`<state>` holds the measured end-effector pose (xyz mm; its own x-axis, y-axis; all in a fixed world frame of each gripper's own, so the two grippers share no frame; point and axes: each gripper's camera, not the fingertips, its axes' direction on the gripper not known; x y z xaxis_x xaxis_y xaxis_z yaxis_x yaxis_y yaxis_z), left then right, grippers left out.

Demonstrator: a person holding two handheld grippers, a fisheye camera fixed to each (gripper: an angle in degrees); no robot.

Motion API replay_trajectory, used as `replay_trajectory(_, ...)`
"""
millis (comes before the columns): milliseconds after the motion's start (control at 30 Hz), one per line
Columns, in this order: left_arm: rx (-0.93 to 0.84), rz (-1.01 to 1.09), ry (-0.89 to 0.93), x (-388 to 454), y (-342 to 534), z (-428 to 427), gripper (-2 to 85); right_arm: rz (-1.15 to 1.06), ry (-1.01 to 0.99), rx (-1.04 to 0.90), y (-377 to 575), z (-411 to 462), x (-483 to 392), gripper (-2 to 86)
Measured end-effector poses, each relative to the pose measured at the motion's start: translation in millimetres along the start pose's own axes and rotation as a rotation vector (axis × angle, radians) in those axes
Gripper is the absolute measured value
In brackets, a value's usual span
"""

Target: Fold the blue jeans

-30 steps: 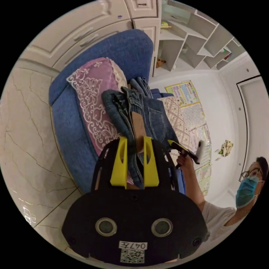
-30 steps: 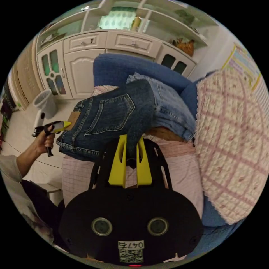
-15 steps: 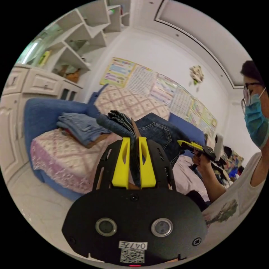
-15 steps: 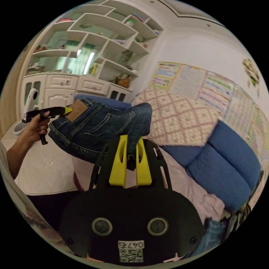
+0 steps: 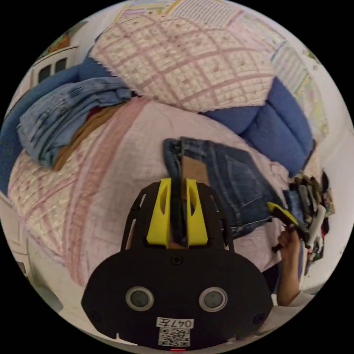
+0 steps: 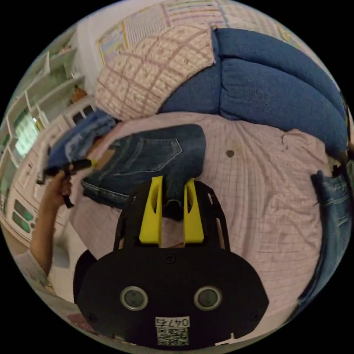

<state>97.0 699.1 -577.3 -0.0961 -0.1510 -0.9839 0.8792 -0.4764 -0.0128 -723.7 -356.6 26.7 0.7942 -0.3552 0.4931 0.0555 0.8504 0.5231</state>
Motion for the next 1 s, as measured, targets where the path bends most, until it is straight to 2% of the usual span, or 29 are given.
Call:
replay_trajectory(67, 0.101, 0.063, -0.133, 22.5, 31.4, -14.0, 4.2, 0.006, -0.032, 0.139, 15.9, -37.5, 11.3, 9.7)
replay_trajectory(133, 0.215, 0.190, -0.322, 65.9, 80.4, -34.0, 1.5, -0.012, 0.026, 0.302, 39.7, -83.5, 13.0, 8.6)
replay_trajectory(200, 0.311, 0.310, -0.447, 104.8, 124.2, -38.1, 0.0, -0.082, 0.103, 0.345, 54.2, -106.5, 3.8, 6.5)
replay_trajectory(267, 0.376, 0.431, -0.556, 143.2, 166.7, -25.4, -0.6, -0.227, 0.183, 0.308, 65.1, -115.5, -12.1, 3.3)
replay_trajectory(333, 0.299, 0.568, -0.681, 189.1, 211.4, 19.0, -0.8, -0.397, 0.314, 0.154, 76.0, -106.9, -32.5, 0.6)
replay_trajectory(400, 0.231, 0.601, -0.734, 215.2, 238.3, 55.1, -0.8, -0.452, 0.420, 0.087, 86.4, -97.4, -43.4, 0.0)
replay_trajectory(467, 0.179, 0.611, -0.684, 234.6, 261.5, 83.7, -0.8, -0.493, 0.532, 0.084, 100.0, -90.7, -52.5, -0.3)
replay_trajectory(533, 0.123, 0.632, -0.511, 253.7, 285.7, 110.8, -0.8, -0.515, 0.631, 0.117, 118.3, -85.3, -60.7, -0.5)
replay_trajectory(700, 0.040, 0.610, -0.271, 273.9, 319.2, 155.0, -0.5, -0.605, 0.642, 0.169, 132.6, -89.9, -71.3, -0.5)
replay_trajectory(833, -0.073, 0.558, -0.042, 283.3, 348.8, 202.3, -0.9, -0.690, 0.636, 0.082, 134.8, -77.8, -69.4, -0.5)
replay_trajectory(900, -0.078, 0.578, -0.034, 289.2, 362.5, 217.7, -0.9, -0.668, 0.643, 0.077, 132.1, -78.4, -63.9, -0.3)
replay_trajectory(1000, -0.060, 0.625, -0.102, 303.2, 384.0, 235.8, -1.0, -0.579, 0.568, 0.167, 126.7, -95.8, -45.8, 0.7)
